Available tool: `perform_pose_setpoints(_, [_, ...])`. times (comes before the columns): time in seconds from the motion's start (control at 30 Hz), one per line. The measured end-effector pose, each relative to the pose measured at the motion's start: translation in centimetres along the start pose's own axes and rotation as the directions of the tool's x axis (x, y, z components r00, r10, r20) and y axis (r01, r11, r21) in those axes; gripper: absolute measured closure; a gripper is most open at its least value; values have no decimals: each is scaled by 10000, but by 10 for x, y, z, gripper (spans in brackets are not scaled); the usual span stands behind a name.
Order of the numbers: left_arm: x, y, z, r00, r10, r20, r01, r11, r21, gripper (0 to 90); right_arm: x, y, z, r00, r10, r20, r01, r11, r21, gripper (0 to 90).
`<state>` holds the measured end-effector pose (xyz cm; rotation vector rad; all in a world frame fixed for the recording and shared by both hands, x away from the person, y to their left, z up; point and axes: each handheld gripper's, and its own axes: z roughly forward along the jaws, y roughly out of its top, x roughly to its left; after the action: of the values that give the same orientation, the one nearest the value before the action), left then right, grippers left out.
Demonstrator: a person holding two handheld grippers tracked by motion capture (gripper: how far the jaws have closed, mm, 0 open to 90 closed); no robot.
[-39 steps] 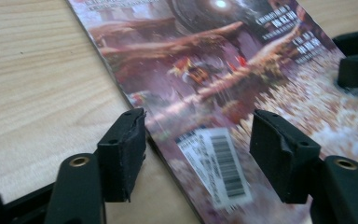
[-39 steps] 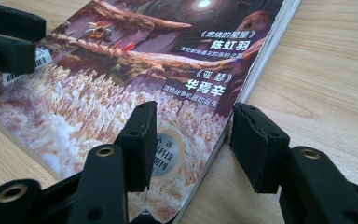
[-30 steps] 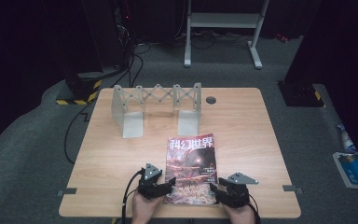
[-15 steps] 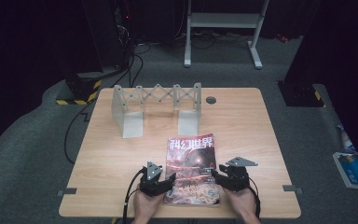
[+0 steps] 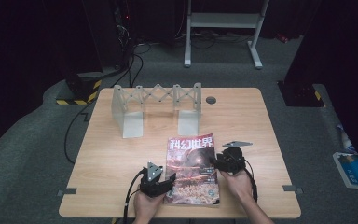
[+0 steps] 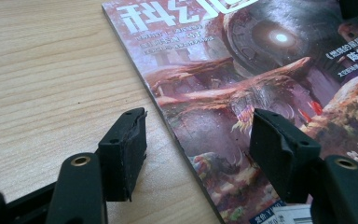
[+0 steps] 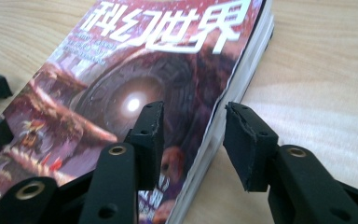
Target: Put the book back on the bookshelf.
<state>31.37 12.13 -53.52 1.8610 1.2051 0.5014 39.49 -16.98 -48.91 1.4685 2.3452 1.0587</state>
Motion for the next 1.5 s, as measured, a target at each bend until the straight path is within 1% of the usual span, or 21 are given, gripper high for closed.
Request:
perform_pose_setpoints(0.07, [0,0,0,10000,-4,6,4,10000,-11,365,0,2,1,10000,12,48,-12,10000,38,578])
perform_pose_setpoints(0.1, [0,0,0,10000,-6,-14,6,10000,-14,366,-2,8,5,9999,97,82,-100,9995,309,577])
perform_pose_setpoints(0.17, [0,0,0,10000,2,6,-2,10000,-19,370,-5,14,9,9995,300,127,-307,9980,555,577])
perform_pose_setpoints(0.23, [-1,0,0,10000,-27,26,27,10000,-17,375,-6,16,11,9989,448,101,-454,9970,623,576])
perform_pose_setpoints(0.27, [-1,0,0,10000,-40,34,40,10000,-14,378,-9,20,15,9974,718,77,-722,9942,794,575])
perform_pose_setpoints(0.33, [-1,0,0,10000,-22,33,22,10000,-1,382,-11,24,18,9963,858,60,-859,9913,997,572])
perform_pose_setpoints(0.4, [-1,0,-1,10000,-27,46,27,10000,-7,393,-13,28,22,9924,1231,-82,-1209,9838,1325,571])
perform_pose_setpoints(0.47, [-1,0,-1,10000,-36,41,36,10000,-12,395,-14,30,24,9911,1322,-137,-1290,9817,1403,568])
perform_pose_setpoints(0.53, [-1,0,-1,10000,-24,46,24,10000,-18,401,-16,34,29,9875,1567,-187,-1514,9742,1673,547])
perform_pose_setpoints(0.6, [-1,0,-1,10000,0,73,0,10000,-26,407,-17,36,31,9847,1733,-183,-1674,9700,1761,538])
perform_pose_setpoints(0.73, [-1,-1,-1,9999,9,115,-8,10000,-25,416,-19,39,34,9828,1839,-165,-1777,9664,1858,530])
perform_pose_setpoints(0.77, [-1,-1,-1,9999,29,129,-29,10000,-33,419,-19,39,35,9794,2008,-198,-1935,9628,1884,529])
perform_pose_setpoints(0.9, [-1,0,0,9998,78,187,-77,10000,-46,432,-20,39,35,9779,2080,-217,-2002,9609,1912,521])
perform_pose_setpoints(0.97, [-1,0,0,9998,73,203,-72,10000,-37,433,-20,39,36,9790,2022,-251,-1939,9624,1904,516])
perform_pose_setpoints(1.0, [-1,0,0,9998,70,203,-69,10000,-42,432,-21,40,36,9753,2190,-292,-2092,9578,1969,512])
perform_pose_setpoints(1.03, [-1,0,0,9998,70,203,-69,10000,-42,432,-21,40,36,9753,2190,-292,-2092,9578,1969,512])
perform_pose_setpoints(1.07, [-1,0,0,9998,75,198,-74,10000,-39,431,-21,41,36,9766,2146,-111,-2079,9565,2046,468])
perform_pose_setpoints(1.13, [-1,0,0,9998,76,207,-75,10000,-46,432,-22,42,37,9766,2149,-10,-2100,9551,2091,467])
perform_pose_setpoints(1.23, [-2,0,0,9997,54,247,-52,10000,-60,432,-22,41,38,9757,2190,-88,-2116,9517,2226,472])
perform_pose_setpoints(1.3, [-2,0,1,9995,55,295,-53,10000,-67,433,-20,42,39,9779,2087,-79,-2014,9522,2297,471])
perform_pose_setpoints(1.5, [-2,0,1,9986,168,491,-165,9998,-64,465,-20,41,39,9762,2166,-111,-2089,9526,2210,469])
